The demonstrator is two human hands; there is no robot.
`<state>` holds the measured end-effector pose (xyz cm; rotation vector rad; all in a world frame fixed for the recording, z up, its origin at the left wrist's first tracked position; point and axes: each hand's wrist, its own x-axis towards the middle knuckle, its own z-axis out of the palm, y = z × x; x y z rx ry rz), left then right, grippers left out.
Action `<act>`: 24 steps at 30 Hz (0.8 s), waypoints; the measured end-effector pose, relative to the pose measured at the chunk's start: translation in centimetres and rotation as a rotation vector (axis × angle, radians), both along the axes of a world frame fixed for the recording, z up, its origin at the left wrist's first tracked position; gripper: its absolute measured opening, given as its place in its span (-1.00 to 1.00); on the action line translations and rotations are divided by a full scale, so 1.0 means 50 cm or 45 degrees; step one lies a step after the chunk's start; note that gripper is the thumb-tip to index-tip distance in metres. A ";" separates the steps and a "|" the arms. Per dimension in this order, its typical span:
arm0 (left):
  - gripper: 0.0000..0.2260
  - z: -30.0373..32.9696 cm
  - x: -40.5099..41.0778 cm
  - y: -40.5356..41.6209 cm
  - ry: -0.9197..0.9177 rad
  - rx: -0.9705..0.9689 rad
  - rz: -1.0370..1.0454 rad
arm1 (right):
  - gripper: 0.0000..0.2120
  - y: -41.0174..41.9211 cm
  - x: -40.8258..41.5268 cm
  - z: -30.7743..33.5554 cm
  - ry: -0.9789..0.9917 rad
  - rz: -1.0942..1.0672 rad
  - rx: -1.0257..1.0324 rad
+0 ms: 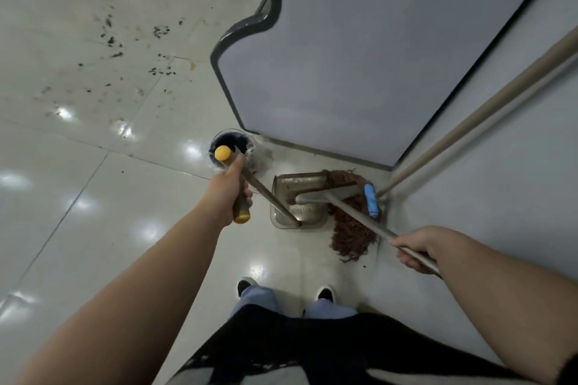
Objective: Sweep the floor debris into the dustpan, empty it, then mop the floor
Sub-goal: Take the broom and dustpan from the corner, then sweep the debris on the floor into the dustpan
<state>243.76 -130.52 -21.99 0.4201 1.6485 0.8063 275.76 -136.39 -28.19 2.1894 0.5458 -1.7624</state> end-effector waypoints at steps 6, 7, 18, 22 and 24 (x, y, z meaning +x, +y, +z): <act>-0.59 0.028 -0.137 -0.073 0.229 0.061 0.013 | -0.50 0.013 -0.109 0.005 -0.001 0.124 0.034; -0.58 0.030 -0.160 -0.092 0.279 0.061 -0.005 | -0.48 0.017 -0.137 0.009 -0.001 0.172 0.036; -0.37 0.069 -0.539 -0.346 0.502 0.034 0.134 | -0.78 -0.009 -0.552 0.034 -0.014 0.678 0.114; -0.31 0.080 -0.676 -0.413 0.526 0.067 0.197 | -0.59 -0.021 -0.706 0.022 -0.053 0.822 0.089; -0.31 0.081 -0.722 -0.436 0.565 0.071 0.205 | -0.55 -0.032 -0.765 0.020 -0.011 0.858 0.082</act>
